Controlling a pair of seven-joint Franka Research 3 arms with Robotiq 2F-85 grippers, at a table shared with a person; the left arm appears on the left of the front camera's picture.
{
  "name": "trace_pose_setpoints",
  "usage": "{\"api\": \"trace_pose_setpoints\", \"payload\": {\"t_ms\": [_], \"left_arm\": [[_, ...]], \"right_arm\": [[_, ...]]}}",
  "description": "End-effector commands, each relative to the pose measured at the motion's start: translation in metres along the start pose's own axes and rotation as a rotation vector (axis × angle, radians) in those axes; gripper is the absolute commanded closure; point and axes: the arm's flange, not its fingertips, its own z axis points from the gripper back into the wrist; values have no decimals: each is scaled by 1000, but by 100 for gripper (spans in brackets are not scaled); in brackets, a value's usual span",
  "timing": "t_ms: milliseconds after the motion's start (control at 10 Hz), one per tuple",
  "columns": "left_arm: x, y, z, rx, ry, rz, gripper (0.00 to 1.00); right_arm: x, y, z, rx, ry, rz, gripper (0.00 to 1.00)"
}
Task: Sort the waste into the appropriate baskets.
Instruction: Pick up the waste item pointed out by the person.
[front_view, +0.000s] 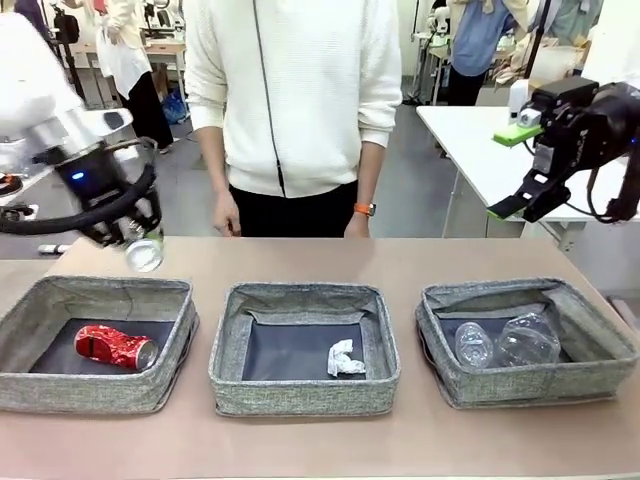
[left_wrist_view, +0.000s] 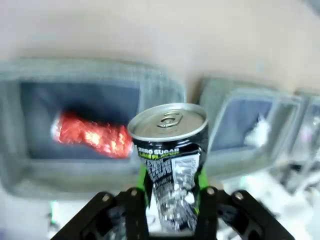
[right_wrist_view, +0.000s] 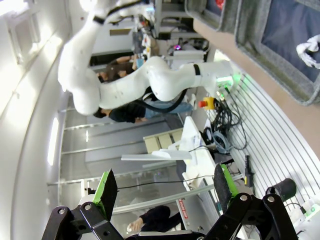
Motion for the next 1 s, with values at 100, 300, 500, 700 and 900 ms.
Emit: {"api": "trace_pose_setpoints", "payload": {"t_ms": [100, 300, 500, 700, 900], "left_arm": [[-98, 9, -24, -29, 29, -211, 73], [-92, 4, -20, 4, 76, -146, 73], [-92, 4, -20, 4, 76, -146, 73], [-113, -13, -20, -110, 27, -253, 60], [-152, -104, 35, -115, -72, -347, 60]], "right_arm": [[1, 1, -2, 15, -22, 13, 0], [1, 1, -2, 15, -22, 13, 0], [1, 1, -2, 15, -22, 13, 0], [1, 1, -2, 15, -22, 13, 0], [1, 1, -2, 15, -22, 13, 0]]}}
